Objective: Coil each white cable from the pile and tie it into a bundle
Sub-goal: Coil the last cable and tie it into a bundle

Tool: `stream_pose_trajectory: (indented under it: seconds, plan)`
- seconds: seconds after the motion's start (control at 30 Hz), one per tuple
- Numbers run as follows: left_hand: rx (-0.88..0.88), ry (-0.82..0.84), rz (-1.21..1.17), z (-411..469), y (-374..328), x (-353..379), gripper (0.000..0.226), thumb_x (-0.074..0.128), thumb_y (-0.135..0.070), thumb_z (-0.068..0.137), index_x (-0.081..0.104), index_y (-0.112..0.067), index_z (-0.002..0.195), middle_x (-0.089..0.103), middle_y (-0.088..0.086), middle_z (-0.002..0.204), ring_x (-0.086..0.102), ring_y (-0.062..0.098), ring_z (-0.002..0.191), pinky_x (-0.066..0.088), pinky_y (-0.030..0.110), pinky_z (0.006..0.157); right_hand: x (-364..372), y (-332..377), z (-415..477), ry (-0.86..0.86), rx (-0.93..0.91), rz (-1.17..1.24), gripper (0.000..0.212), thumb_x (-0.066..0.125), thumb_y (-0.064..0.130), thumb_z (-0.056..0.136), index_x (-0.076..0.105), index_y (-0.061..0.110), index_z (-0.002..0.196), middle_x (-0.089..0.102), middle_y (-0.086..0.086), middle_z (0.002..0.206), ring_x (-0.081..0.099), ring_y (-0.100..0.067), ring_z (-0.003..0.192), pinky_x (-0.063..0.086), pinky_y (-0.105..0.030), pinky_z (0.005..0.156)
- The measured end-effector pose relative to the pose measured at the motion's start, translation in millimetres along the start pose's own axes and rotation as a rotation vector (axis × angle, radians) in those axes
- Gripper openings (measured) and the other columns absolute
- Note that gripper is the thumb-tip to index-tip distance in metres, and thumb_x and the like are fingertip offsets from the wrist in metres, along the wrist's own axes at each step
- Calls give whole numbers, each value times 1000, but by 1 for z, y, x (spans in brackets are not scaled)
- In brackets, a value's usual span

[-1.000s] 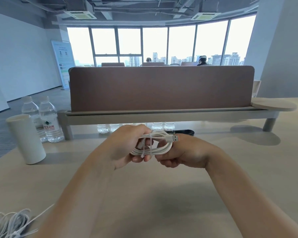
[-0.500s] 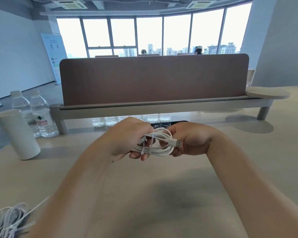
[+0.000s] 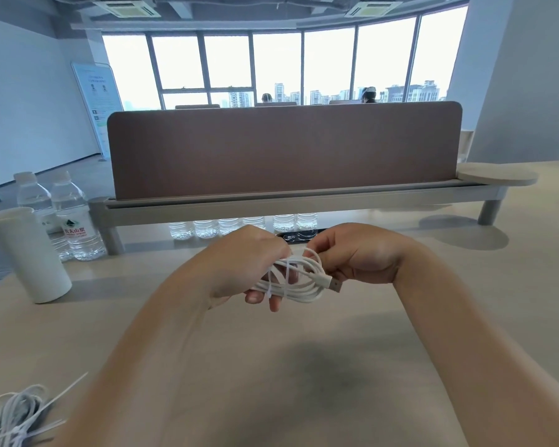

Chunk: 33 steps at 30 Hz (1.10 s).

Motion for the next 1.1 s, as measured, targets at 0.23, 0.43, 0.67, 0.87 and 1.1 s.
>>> stream_pose_trajectory:
  seconds: [0.23, 0.43, 0.67, 0.87, 1.1]
  plan:
    - [-96, 82, 81, 0, 9, 14, 33, 41, -10, 93, 63, 1, 71, 71, 19, 65, 43, 22, 44, 37, 25, 48, 1, 39, -14, -172, -132, -443, 8, 69, 11, 91, 73, 12, 84, 66, 7, 64, 52, -5, 57, 43, -24, 62]
    - [-139, -32, 19, 5, 20, 0, 35, 44, -15, 94, 64, 2, 71, 71, 22, 68, 45, 23, 44, 37, 23, 47, 11, 71, -14, -396, -201, -720, 18, 67, 23, 93, 63, 27, 76, 60, 14, 69, 52, -2, 62, 38, -23, 59]
    - [-157, -86, -71, 9, 24, -9, 36, 45, -18, 88, 70, 8, 84, 74, 22, 74, 51, 29, 62, 37, 27, 52, 17, 82, -17, -486, -282, -758, 18, 62, 24, 96, 58, 29, 79, 56, 14, 69, 50, -4, 67, 34, -26, 58]
    - [-108, -165, -131, 12, 21, -11, 27, 44, -14, 90, 66, 1, 86, 74, 20, 74, 55, 33, 64, 35, 29, 51, 12, 79, -17, -530, -281, -679, 15, 61, 25, 96, 61, 27, 82, 62, 12, 77, 55, -8, 75, 43, -30, 66]
    - [-58, -237, -168, 13, 13, -11, 20, 41, -13, 98, 55, 1, 100, 73, 19, 72, 58, 28, 51, 32, 25, 43, 6, 78, -16, -583, -291, -614, 15, 64, 25, 95, 63, 26, 81, 65, 9, 80, 58, -13, 78, 46, -32, 67]
Point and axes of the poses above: each hand's wrist, its own z-axis towards the middle knuckle, its own x-axis out of the palm, y = z × x, the point moved 9 cm from there along z, towards the middle knuckle
